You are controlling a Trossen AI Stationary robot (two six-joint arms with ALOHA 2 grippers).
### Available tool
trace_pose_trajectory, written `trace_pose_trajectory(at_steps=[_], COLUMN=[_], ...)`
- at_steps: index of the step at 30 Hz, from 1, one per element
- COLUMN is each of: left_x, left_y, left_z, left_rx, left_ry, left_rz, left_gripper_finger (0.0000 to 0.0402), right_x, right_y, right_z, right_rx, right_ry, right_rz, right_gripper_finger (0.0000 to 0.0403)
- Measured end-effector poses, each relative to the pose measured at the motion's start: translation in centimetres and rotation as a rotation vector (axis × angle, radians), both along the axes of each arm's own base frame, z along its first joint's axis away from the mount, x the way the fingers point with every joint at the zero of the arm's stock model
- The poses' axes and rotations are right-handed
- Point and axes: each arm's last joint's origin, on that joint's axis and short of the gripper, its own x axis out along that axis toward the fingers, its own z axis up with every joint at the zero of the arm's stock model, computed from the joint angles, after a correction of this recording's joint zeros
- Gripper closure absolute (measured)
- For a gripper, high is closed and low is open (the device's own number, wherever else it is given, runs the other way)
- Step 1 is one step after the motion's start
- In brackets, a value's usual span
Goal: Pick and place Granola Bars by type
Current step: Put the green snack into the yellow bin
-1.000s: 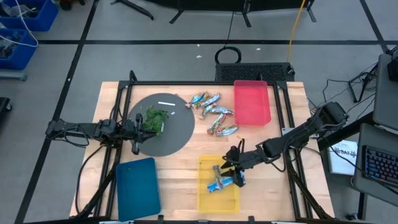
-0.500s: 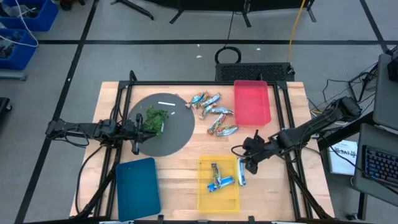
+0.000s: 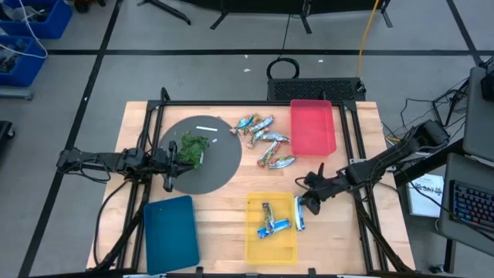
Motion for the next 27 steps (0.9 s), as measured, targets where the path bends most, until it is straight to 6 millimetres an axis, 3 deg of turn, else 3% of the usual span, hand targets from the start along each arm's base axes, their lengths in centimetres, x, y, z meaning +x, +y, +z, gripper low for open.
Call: trace_pose_trajectory(at_steps=[6,16,27], left_x=[0.0,0.0,0.0], left_y=[0.0,0.0,0.0], left_z=[0.0,0.0,0.0], left_rx=[0.0,0.0,0.001], left_ry=[0.0,0.0,0.0], left_rz=[0.0,0.0,0.001], left_gripper_finger=[0.0355,0.0355,0.0355], right_x=[-0.8,-0.3,-0.2], right_y=[-0.3,-0.1,-0.2], right_z=[-1.2,-0.7,-1.6], right_rx=[0.079,0.088,0.049], right_ry=[-0.019,-0.106,-0.056], right_rz=[-0.014,-0.031,-0.046], right_gripper_finger=[0.0239,0.0239,0.0239])
